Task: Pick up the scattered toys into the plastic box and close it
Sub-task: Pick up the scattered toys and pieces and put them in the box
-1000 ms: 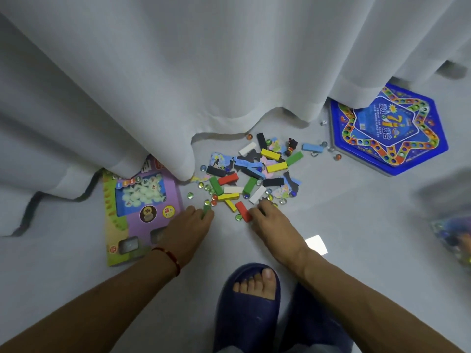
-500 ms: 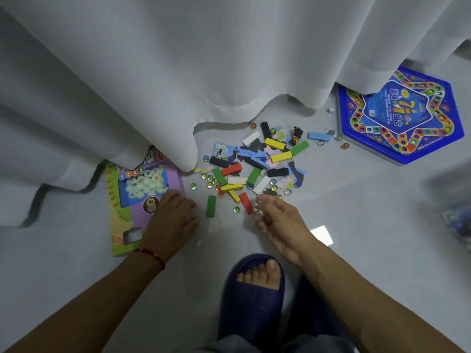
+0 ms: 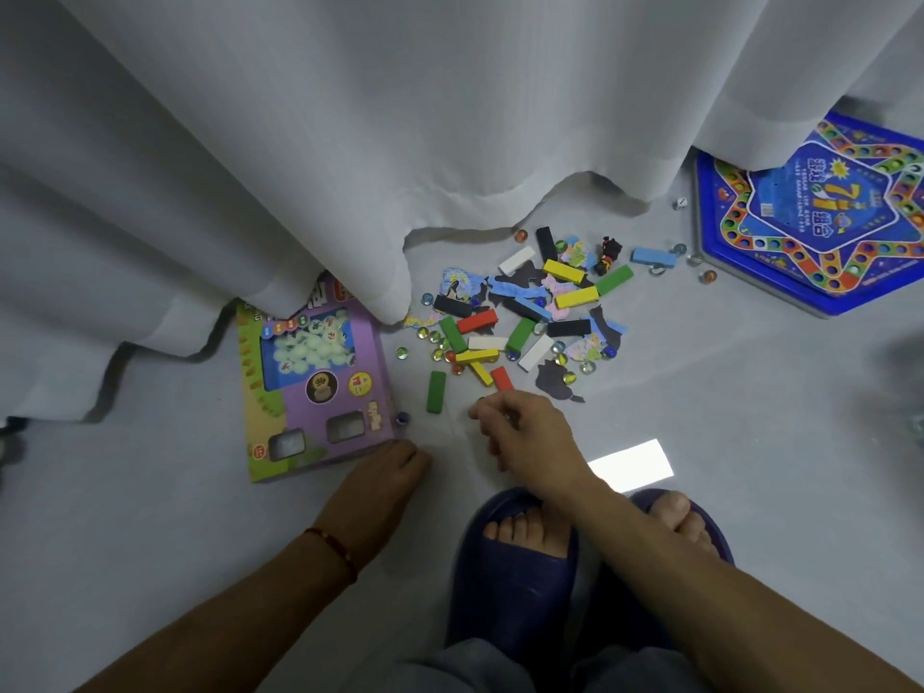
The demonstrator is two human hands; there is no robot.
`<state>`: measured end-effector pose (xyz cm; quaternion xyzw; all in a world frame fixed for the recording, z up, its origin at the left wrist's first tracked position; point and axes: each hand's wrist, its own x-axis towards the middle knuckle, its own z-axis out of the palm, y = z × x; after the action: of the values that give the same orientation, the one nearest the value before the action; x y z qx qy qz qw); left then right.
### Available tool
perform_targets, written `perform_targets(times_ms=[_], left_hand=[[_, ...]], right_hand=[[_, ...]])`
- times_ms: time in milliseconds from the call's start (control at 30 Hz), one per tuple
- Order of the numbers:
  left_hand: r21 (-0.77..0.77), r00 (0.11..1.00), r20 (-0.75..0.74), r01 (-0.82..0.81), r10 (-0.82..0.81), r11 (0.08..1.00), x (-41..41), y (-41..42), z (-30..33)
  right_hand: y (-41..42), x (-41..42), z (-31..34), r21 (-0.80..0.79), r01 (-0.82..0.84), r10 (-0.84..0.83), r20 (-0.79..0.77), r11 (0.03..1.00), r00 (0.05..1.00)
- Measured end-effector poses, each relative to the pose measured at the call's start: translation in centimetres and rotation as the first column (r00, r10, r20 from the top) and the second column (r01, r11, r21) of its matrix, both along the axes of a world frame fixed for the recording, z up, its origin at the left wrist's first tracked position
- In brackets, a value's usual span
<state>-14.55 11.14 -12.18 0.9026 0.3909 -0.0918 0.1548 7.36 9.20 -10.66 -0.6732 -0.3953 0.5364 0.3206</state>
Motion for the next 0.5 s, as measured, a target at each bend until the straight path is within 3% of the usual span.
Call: perform_targets(times_ms=[67, 167, 300, 500], left_hand=[[0.044, 0.997, 0.041, -0.067, 0.065, 0.997, 1.1, 1.1, 0.8], [0.151, 0.978, -0.020, -0.200, 0.206, 0.968, 3.3, 3.6, 2.3], [0.149, 0.934, -0.283, -0.180, 0.216, 0.972, 5.3, 5.1, 3.6], [0.159, 0.893, -0.426, -0.085, 0.146, 0.984, 5.9, 5.1, 3.1]], right_hand=[[-0.2, 0.1, -1.0, 0.159, -0.175, 0.110, 0.350, 0.972, 0.930], [0.3, 0.4, -2.0, 0.186, -0.449, 0.275, 0.573, 0.874, 0.772], [1.7, 0.0, -1.8, -0.022, -0.679, 0.457, 0.756, 0.734, 0.469], [2.9, -0.4, -1.4, -0.090, -0.674, 0.477, 0.775, 0.733, 0.415]])
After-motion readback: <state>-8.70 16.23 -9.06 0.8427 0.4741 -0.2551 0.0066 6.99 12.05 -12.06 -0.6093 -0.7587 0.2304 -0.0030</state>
